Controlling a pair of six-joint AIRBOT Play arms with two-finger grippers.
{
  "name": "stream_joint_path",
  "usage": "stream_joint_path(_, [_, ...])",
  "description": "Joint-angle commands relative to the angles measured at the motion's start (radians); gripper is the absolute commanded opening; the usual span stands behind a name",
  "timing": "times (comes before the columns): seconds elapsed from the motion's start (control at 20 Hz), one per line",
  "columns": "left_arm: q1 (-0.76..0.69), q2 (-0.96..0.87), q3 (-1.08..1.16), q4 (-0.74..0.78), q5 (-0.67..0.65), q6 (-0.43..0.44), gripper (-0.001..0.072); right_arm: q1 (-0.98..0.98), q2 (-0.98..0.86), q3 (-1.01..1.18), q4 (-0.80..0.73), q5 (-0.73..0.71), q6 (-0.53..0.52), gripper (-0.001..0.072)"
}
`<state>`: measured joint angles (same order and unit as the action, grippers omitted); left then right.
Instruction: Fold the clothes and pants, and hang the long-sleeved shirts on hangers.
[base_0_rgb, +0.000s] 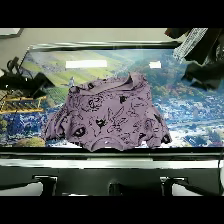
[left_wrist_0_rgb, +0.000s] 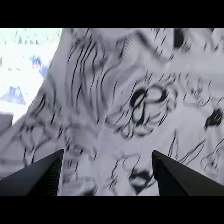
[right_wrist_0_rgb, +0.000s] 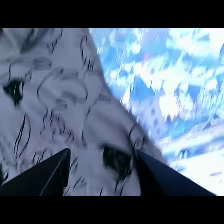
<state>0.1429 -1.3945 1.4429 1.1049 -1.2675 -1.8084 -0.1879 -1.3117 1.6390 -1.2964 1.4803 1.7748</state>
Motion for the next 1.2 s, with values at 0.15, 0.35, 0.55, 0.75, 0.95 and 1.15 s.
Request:
stream_joint_path(0.15, [-0.106,0.261,-0.425,0.029,0.060,-0.002,0.0631,0.359,0.390,-0.638,0.064,-0.136,0.151,0.0528])
stream_joint_path(0.35, [-0.250,0.264,-0.509,0.122,0.076,-0.003,0.0631,0.785,0.354,-0.791,-0.220,-0.307,0.462,0.0558])
stream_joint_path(0.55, [-0.355,0.263,-0.515,0.232,0.076,-0.054,0.0631,1.002,0.209,-0.814,-0.302,-0.407,0.622,0.0614])
stream_joint_path(0.75, [-0.383,0.264,-0.515,0.235,0.079,-0.062,0.0631,1.034,0.081,-0.814,-0.297,-0.526,0.627,0.0613])
stream_joint_path(0.95, [-0.390,0.263,-0.515,0.236,0.088,-0.062,0.0631,1.034,0.009,-0.814,-0.313,-0.531,0.627,0.0581])
stream_joint_path(1.15, [-0.444,0.263,-0.515,0.249,0.101,-0.061,0.0631,1.034,-0.010,-0.812,-0.349,-0.513,0.663,0.0050])
